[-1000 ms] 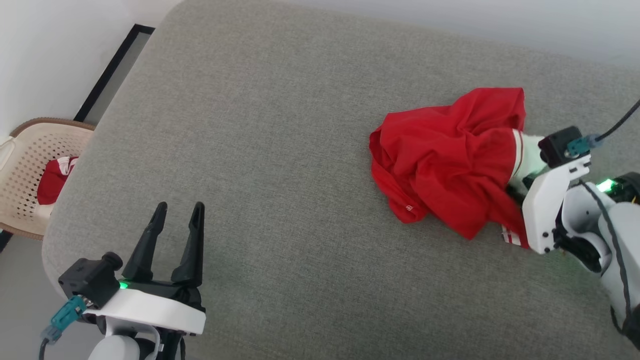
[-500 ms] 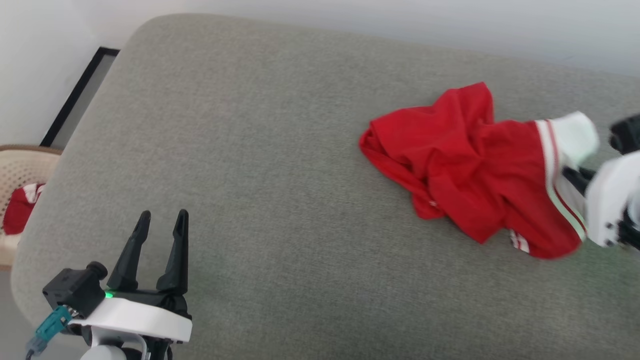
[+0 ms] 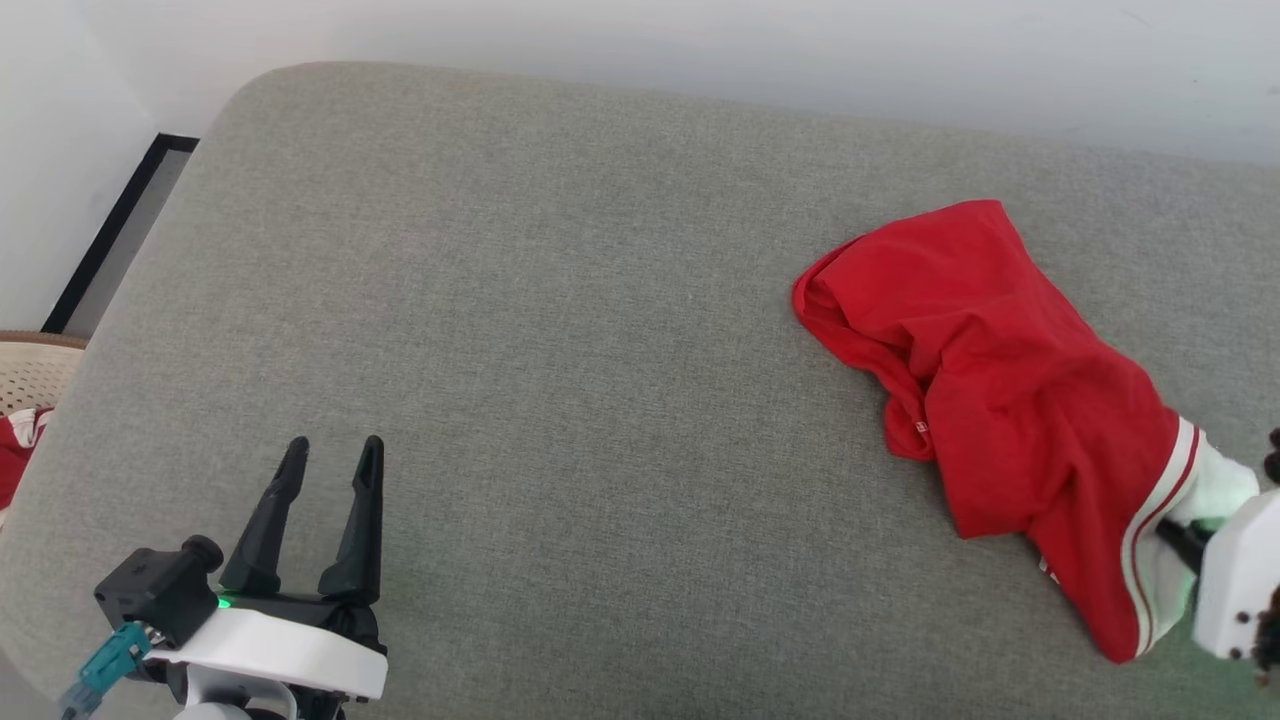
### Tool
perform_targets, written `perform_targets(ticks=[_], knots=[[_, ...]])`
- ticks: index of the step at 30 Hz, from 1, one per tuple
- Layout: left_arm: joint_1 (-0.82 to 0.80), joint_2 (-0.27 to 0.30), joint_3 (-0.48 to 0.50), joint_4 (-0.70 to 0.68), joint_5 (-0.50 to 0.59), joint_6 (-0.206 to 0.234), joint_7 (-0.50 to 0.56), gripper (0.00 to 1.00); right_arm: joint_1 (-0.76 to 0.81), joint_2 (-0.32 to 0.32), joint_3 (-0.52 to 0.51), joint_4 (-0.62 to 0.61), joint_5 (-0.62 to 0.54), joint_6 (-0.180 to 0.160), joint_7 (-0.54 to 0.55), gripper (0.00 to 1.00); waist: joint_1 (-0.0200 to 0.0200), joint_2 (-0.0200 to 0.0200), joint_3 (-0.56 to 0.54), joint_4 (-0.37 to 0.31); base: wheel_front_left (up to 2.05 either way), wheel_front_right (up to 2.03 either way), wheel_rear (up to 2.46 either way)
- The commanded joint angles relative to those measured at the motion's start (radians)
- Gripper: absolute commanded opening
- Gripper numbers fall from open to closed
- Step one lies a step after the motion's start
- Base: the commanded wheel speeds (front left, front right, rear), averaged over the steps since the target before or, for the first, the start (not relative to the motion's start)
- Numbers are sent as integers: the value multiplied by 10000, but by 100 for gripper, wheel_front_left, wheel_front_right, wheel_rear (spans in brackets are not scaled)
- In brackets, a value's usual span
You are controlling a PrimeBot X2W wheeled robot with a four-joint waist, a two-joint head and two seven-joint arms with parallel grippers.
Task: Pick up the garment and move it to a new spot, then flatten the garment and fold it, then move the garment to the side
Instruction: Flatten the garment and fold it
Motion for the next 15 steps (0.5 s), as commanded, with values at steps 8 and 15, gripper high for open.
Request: perform_targets(ticks=[8,15], knots=[[-489,565,-643,18,-345,-36,-23,100,-31,946,-538,-474,-959,-9,82,100,0,0,-89,-202,0,0,0],[-1674,1616,-1882,-302,-1707,-36,748,100,-143,1395,-737,-1719,-1204,-9,-52,100,0,0,-99,-682,0,0,0]])
